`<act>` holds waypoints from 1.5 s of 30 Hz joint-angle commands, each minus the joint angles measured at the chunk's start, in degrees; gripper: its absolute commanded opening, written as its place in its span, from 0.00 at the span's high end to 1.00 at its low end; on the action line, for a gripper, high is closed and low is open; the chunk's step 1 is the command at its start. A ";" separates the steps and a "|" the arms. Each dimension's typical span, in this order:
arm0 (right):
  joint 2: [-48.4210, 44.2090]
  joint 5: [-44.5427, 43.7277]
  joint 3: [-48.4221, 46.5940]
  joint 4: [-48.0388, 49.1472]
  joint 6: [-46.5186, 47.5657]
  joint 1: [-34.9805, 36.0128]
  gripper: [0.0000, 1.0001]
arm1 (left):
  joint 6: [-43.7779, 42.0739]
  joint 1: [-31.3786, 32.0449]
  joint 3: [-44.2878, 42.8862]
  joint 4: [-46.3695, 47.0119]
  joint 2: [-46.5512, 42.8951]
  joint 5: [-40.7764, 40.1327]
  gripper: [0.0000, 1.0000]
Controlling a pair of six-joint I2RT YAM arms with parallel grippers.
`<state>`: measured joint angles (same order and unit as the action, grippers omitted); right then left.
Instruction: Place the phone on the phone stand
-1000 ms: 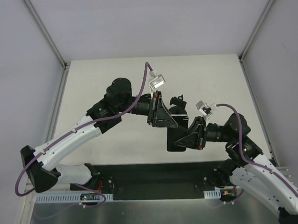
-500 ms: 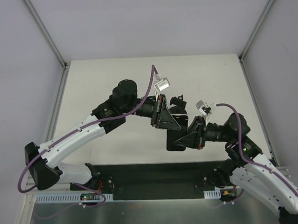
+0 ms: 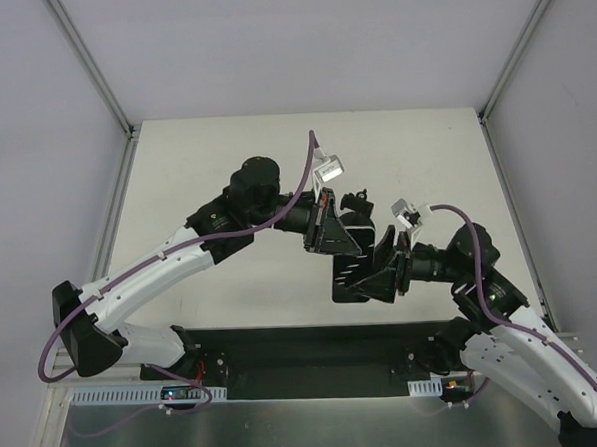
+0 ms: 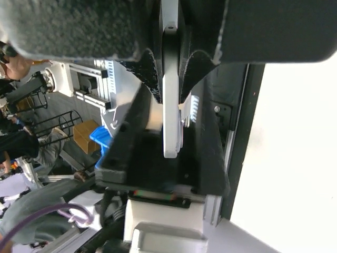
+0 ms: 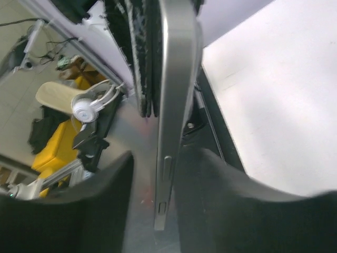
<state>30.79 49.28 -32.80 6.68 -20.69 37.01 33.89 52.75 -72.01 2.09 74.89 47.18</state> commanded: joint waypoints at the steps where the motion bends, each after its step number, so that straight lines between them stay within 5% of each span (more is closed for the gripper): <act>1: 0.50 -13.11 -6.48 -19.63 11.44 -0.28 0.25 | -3.62 -2.12 -5.94 -9.78 -5.18 -8.56 1.00; 2: 0.33 -23.42 -8.75 -28.65 12.42 -0.28 0.12 | -5.31 -2.74 -6.30 -16.43 -6.41 -11.73 1.00; 4: -0.02 -39.76 -10.96 -35.91 12.17 -0.28 0.01 | -8.92 -4.23 -6.04 -20.79 -10.79 -22.01 1.00; 8: 2.87 -55.85 -17.20 -49.80 8.92 -0.28 0.04 | -12.97 -5.11 -4.28 -28.71 -16.17 -34.42 1.00; 13: 12.18 -65.07 -25.01 -50.53 4.61 -0.19 0.04 | -12.36 -5.38 -1.48 -32.41 -18.38 -38.30 1.00; 16: 18.42 -66.58 -28.98 -49.23 5.92 0.34 0.04 | -10.69 -5.38 -0.59 -32.59 -18.64 -35.76 1.00; 19: 23.87 -69.30 -31.44 -48.07 3.91 1.13 0.27 | -9.37 -5.38 0.46 -32.59 -19.52 -35.49 1.00; 21: 27.90 -70.54 -32.59 -48.07 2.33 1.83 0.32 | -9.37 -5.38 0.73 -32.59 -20.31 -35.75 1.00; 32: 40.48 -77.75 -38.39 -48.42 -2.86 4.47 0.34 | -9.81 -5.38 5.38 -31.45 -24.88 -38.21 1.00; 37: 43.48 -77.76 -40.06 -47.90 -3.57 4.38 0.51 | -9.11 -5.38 6.18 -31.18 -24.54 -38.92 1.00; 45: 46.99 -79.77 -42.00 -48.60 -3.92 4.65 0.54 | -8.40 -5.38 7.05 -29.86 -23.22 -37.17 1.00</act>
<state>76.99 -27.38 -71.79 -40.95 -23.57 41.41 23.99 47.53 -65.17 -33.10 51.24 8.64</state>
